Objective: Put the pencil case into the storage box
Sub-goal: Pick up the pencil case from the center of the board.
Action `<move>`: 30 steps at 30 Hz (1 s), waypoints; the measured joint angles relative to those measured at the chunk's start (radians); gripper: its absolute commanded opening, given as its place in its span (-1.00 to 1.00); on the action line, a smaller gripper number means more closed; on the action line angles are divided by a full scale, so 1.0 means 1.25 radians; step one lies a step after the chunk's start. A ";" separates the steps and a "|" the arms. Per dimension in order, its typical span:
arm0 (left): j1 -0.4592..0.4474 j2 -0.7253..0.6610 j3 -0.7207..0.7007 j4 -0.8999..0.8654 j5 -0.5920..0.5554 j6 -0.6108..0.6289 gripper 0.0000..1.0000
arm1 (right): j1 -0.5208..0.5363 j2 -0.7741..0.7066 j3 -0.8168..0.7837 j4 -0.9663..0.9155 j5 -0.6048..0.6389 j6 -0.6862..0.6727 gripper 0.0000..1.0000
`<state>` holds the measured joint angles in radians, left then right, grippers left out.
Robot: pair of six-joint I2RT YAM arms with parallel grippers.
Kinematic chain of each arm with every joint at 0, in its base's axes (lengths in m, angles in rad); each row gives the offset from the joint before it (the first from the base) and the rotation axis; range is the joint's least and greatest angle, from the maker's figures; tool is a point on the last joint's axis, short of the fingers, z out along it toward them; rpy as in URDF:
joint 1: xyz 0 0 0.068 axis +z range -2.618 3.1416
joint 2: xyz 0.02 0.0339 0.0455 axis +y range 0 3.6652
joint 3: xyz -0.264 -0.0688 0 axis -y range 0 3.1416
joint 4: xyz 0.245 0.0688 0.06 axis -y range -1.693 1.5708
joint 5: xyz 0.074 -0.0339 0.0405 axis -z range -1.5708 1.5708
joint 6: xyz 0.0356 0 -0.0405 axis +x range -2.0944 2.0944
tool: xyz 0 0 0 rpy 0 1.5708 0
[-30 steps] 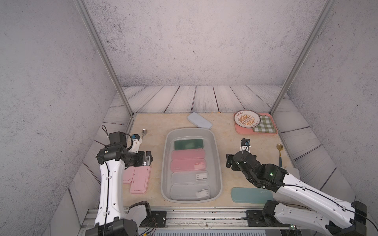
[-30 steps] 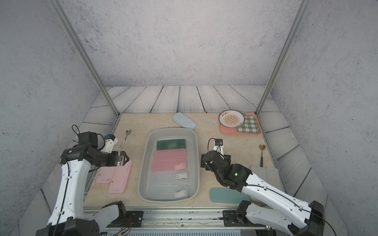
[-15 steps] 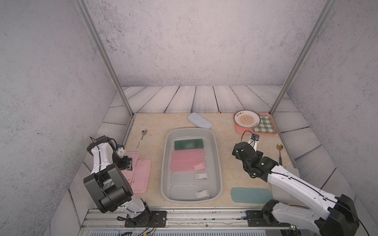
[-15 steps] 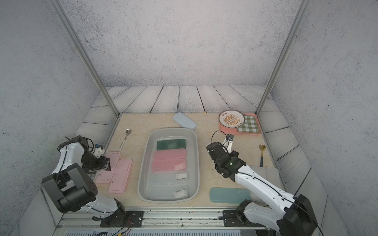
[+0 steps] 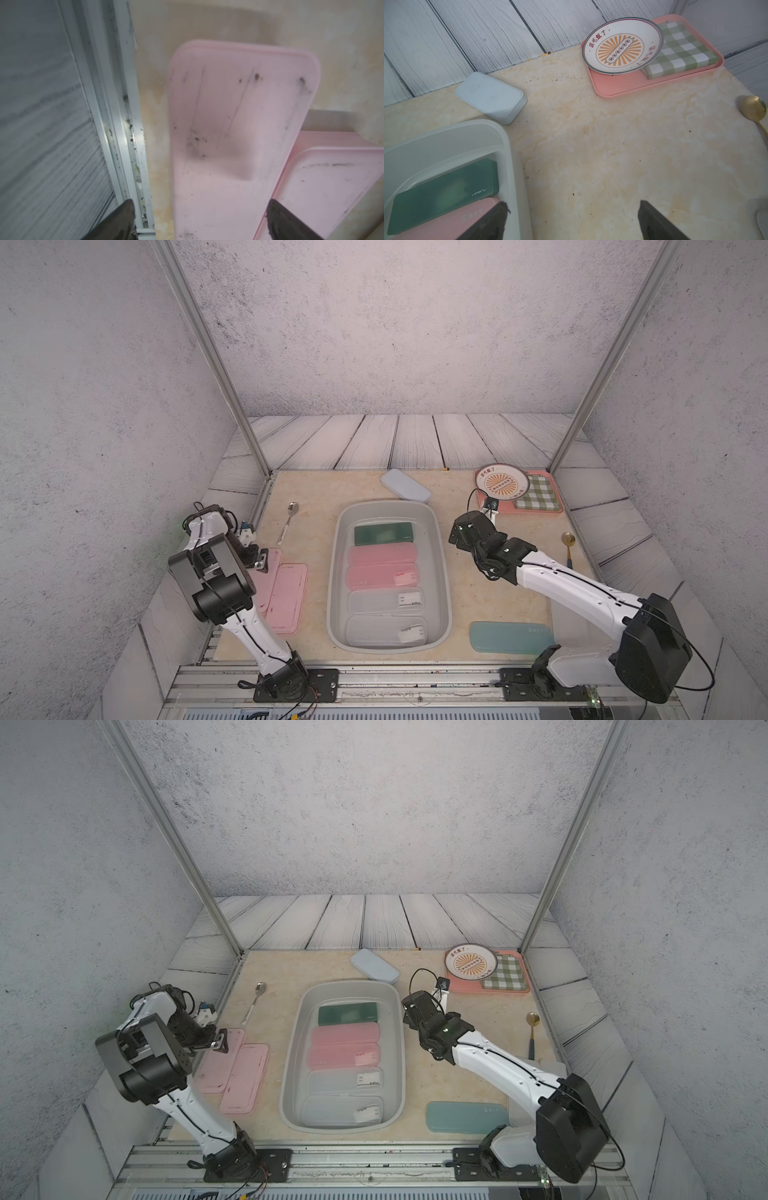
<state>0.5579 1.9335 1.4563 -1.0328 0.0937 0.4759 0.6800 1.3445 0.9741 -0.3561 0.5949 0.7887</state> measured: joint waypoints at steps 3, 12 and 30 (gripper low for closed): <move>-0.003 0.032 0.029 -0.008 0.027 -0.001 0.99 | 0.000 0.000 0.000 0.002 -0.002 0.000 0.98; -0.041 0.047 0.002 -0.007 0.094 -0.032 0.99 | 0.000 0.000 0.000 0.014 -0.025 -0.006 0.98; -0.103 0.014 -0.096 0.088 0.031 -0.058 0.99 | 0.000 0.026 0.000 0.040 -0.071 -0.032 0.98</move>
<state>0.4297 1.9511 1.3369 -0.9234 0.1329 0.4030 0.6800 1.3773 0.9741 -0.3065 0.5064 0.7483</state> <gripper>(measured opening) 0.997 0.991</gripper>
